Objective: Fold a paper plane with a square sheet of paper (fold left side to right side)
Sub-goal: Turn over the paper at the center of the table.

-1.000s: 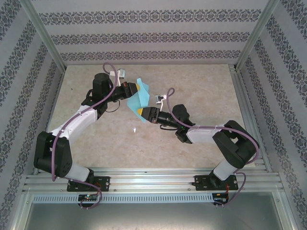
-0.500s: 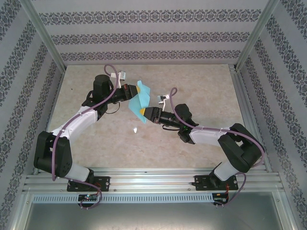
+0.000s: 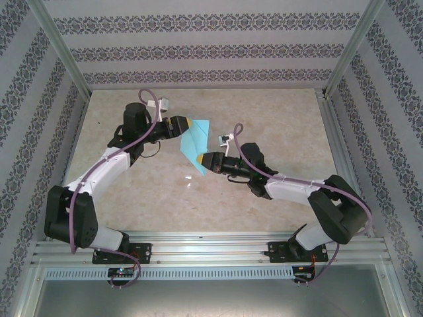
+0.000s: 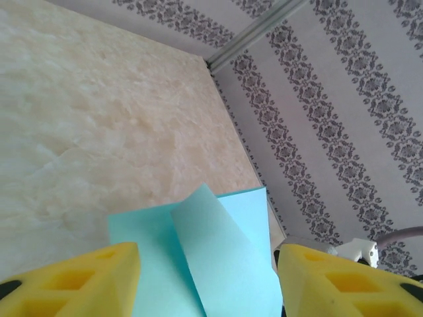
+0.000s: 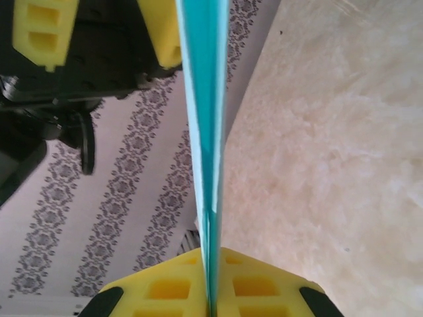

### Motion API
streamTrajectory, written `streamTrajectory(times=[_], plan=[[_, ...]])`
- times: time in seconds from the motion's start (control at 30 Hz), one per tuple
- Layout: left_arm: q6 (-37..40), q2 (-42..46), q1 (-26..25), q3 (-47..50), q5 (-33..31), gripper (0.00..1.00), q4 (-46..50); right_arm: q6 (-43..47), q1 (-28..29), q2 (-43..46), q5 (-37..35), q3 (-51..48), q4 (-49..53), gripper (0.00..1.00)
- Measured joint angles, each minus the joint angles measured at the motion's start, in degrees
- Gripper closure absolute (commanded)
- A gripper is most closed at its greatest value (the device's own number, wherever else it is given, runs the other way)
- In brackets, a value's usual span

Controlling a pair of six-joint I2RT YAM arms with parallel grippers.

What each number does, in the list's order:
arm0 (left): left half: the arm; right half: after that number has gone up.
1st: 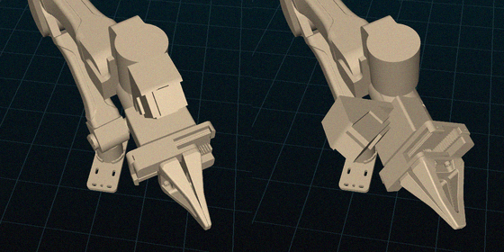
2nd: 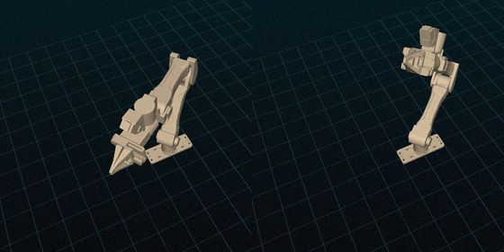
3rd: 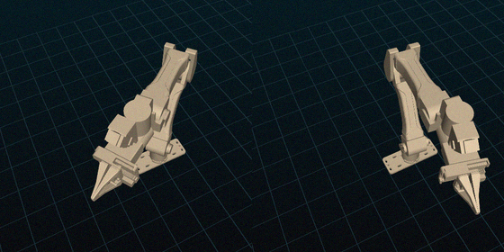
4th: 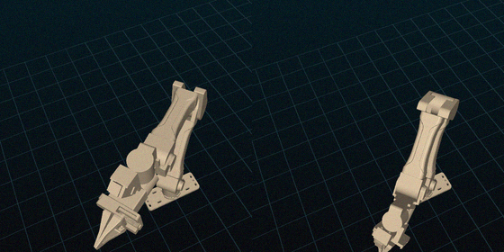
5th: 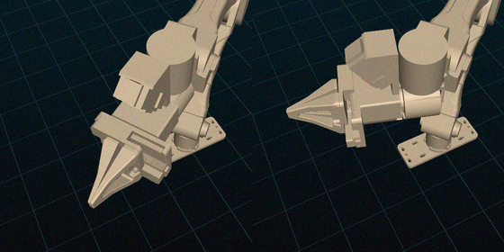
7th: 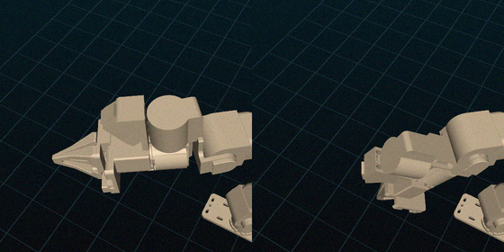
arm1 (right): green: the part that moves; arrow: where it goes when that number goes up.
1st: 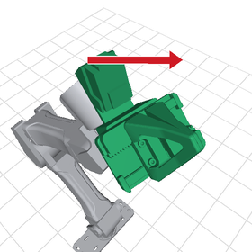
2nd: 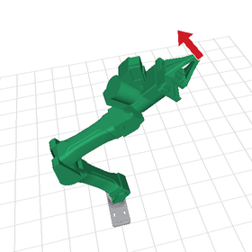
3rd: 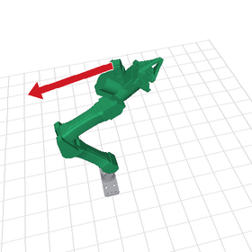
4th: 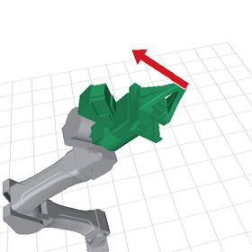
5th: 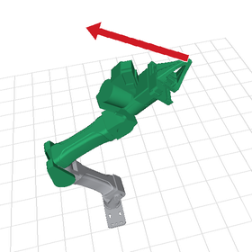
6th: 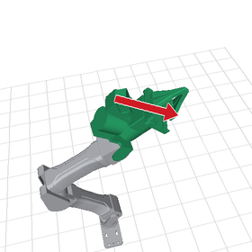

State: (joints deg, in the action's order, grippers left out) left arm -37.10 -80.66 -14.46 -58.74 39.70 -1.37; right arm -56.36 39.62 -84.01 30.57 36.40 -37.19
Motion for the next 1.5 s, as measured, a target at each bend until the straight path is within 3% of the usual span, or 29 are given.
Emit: streamTrajectory(times=[0.07, 0.17, 0.33, 0.57, 0.77, 0.97, 1.1, 1.33, 1.5], plan=[[1.33, 3.43, 1.77, 0.00, -1.29, 0.27, 2.84, 4.70, 0.09, 3.06, -2.34, 0.87, 9.03, 0.92], [4.04, 10.84, 3.96, 0.00, -5.44, 0.20, 8.35, 14.14, 1.97, 6.73, -11.37, 6.80, 28.76, 0.92], [7.98, 22.27, 4.33, 0.74, -16.55, 0.14, 17.90, 26.80, 8.83, 4.87, -32.70, 21.73, 57.16, 0.91], [9.94, 29.73, 4.83, 7.13, -32.22, 0.09, 29.03, 30.86, 17.11, -15.13, -61.55, 38.56, 87.91, 0.90], [10.78, 30.21, 5.22, 9.49, -37.24, 0.08, 33.22, 31.12, 19.65, -32.17, -73.13, 48.54, 102.40, 0.84], [11.41, 29.73, 5.44, 10.01, -37.79, 0.08, 33.22, 32.70, 20.46, -38.97, -74.58, 52.87, 105.85, 0.51], [12.44, 28.33, 5.46, 11.82, -35.52, 0.09, 33.16, 35.36, 22.69, -36.59, -68.61, 51.65, 102.44, 0.37], [12.11, 24.33, 5.44, 17.92, -21.92, 0.20, 26.97, 36.48, 24.55, -14.75, -53.40, 41.88, 91.30, 0.29], [7.96, 17.55, 2.12, 20.87, -12.07, 0.21, 17.07, 34.99, 15.26, 2.97, -45.66, 30.45, 79.91, 0.30]])
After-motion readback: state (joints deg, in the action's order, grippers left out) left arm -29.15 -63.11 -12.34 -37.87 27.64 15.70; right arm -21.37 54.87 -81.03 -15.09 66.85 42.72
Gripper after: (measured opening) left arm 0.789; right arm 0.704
